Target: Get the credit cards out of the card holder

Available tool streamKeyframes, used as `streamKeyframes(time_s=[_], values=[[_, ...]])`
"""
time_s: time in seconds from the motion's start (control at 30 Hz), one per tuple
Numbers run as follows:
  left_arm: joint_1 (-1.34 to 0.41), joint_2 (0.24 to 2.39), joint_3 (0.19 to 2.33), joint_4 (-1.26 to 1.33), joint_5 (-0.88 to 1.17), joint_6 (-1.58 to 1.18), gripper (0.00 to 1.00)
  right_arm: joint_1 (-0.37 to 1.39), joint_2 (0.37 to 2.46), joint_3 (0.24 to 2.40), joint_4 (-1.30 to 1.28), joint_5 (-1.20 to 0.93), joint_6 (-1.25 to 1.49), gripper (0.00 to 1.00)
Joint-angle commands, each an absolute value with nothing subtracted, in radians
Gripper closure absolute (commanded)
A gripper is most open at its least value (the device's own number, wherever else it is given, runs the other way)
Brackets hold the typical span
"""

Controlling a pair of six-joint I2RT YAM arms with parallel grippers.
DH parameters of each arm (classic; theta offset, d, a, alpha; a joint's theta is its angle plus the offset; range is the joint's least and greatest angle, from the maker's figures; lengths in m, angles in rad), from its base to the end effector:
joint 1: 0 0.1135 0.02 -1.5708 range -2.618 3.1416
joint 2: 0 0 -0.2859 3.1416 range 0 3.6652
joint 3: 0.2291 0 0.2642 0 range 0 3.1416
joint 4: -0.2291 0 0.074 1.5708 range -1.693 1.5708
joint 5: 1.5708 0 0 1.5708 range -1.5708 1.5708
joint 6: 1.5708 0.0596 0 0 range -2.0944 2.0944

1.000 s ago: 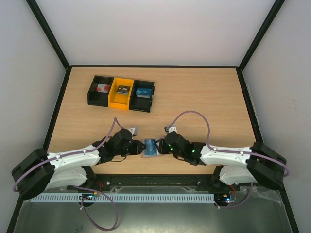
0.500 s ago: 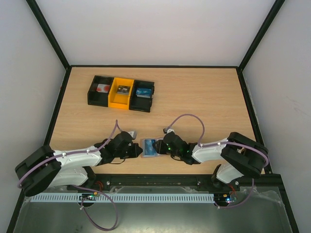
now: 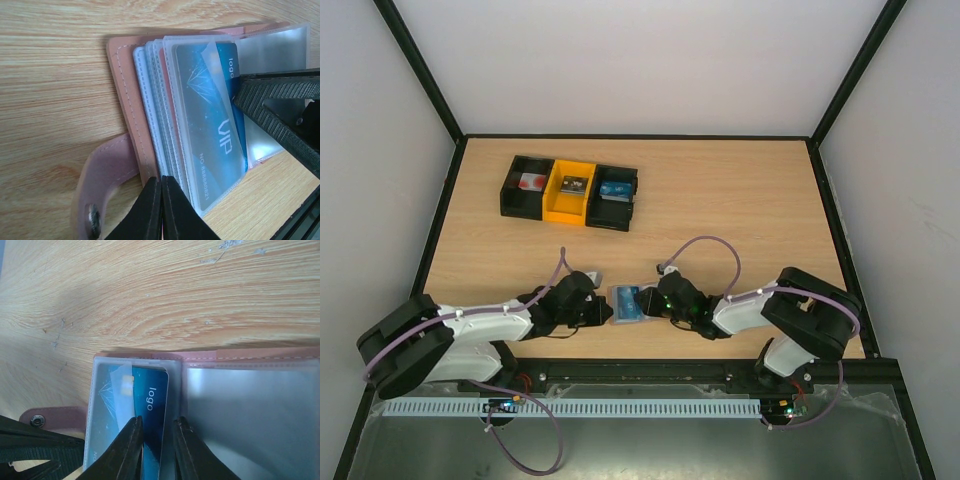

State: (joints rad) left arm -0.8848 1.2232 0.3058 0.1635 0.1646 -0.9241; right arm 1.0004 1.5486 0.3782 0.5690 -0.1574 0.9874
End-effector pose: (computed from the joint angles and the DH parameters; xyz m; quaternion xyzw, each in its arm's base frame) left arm 0.1340 -0.1791 0.1236 0.0147 0.9151 -0.3578 0.1854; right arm 0.1427 0.2397 0.1106 -0.0424 0.8818 0.4273 0.1950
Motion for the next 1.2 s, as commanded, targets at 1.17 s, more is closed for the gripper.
streamKeyframes(time_s=[1.17], values=[[-0.870,1.286,0.438,0.150,0.142,-0.862,0.88,0.952,1.607,0.296,0.731,-0.250,1.023,0.79]])
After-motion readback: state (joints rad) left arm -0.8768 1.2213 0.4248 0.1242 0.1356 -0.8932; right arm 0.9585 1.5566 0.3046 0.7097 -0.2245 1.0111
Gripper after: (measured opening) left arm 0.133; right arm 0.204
